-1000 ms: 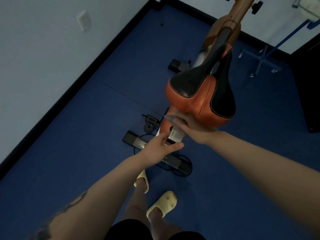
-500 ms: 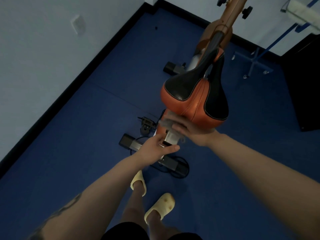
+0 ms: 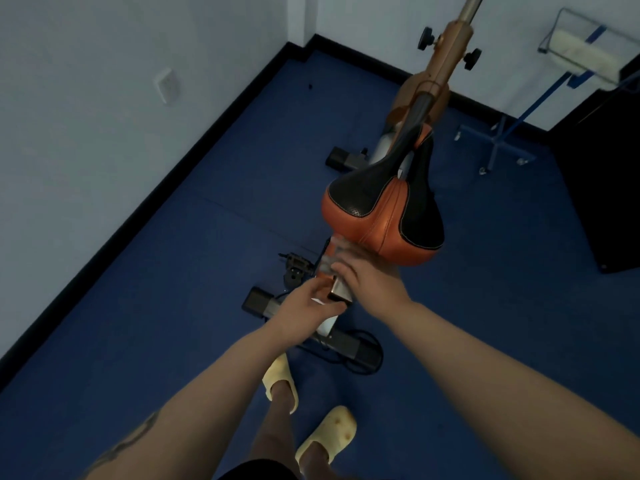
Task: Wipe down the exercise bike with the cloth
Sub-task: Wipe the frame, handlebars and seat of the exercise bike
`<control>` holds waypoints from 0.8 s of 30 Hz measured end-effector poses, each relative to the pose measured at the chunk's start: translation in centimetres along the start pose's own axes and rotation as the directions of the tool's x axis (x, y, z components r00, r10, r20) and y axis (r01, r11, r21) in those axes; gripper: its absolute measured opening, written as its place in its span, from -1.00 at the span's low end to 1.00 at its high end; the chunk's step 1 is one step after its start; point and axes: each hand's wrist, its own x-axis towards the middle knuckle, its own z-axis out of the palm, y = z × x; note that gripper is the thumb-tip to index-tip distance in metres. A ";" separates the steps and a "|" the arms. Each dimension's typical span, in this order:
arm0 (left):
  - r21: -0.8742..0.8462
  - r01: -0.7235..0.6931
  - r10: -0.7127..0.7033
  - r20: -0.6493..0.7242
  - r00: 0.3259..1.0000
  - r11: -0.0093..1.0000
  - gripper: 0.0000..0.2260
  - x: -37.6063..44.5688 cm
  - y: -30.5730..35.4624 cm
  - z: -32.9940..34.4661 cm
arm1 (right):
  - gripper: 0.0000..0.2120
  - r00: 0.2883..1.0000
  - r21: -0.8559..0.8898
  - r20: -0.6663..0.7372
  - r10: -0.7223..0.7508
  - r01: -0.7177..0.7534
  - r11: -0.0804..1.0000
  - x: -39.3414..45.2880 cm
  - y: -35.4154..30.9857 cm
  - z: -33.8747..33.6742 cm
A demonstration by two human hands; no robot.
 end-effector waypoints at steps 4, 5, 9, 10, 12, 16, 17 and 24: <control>-0.022 -0.035 0.035 -0.015 0.999 0.999 -0.71 -2.1 0.4 -0.3 | -0.77 0.999 -0.038 -0.034 -0.026 0.024 0.999 -1.3 -1.2 -0.9; -0.035 -0.060 0.059 -0.028 0.998 0.998 -0.71 -2.6 0.4 -0.5 | -0.77 0.997 0.021 -0.076 -0.009 0.010 1.000 -1.9 -2.1 -0.9; -0.008 -0.223 0.219 -0.155 0.963 0.975 -0.83 -4.6 1.4 -1.2 | -0.74 0.984 0.126 -0.179 0.012 0.011 0.992 -3.9 -5.4 -1.4; 0.005 -0.249 0.244 -0.214 0.946 0.969 -0.81 -4.9 1.8 -1.2 | -0.71 0.978 0.126 -0.208 0.015 0.012 0.992 -4.6 -6.0 -1.8; 0.028 -0.296 0.289 -0.317 0.903 0.955 -0.73 -5.4 3.2 -1.0 | -0.69 0.956 0.132 -0.291 0.027 0.012 0.991 -5.9 -7.0 -3.2; 0.100 -0.426 0.426 -0.422 0.800 0.899 -0.68 -5.4 6.5 -0.6 | -0.66 0.894 0.223 -0.438 0.092 0.010 0.975 -8.6 -8.0 -6.4; 0.113 -0.464 0.464 -0.429 0.775 0.879 -0.68 -5.3 7.4 -0.4 | -0.64 0.868 0.209 -0.488 0.089 0.017 0.978 -9.0 -8.2 -7.4; 0.109 -0.577 0.573 -0.366 0.734 0.809 -0.68 -3.4 12.7 1.6 | -0.65 0.775 0.054 -0.625 0.095 -0.078 0.995 -7.5 -7.1 -12.0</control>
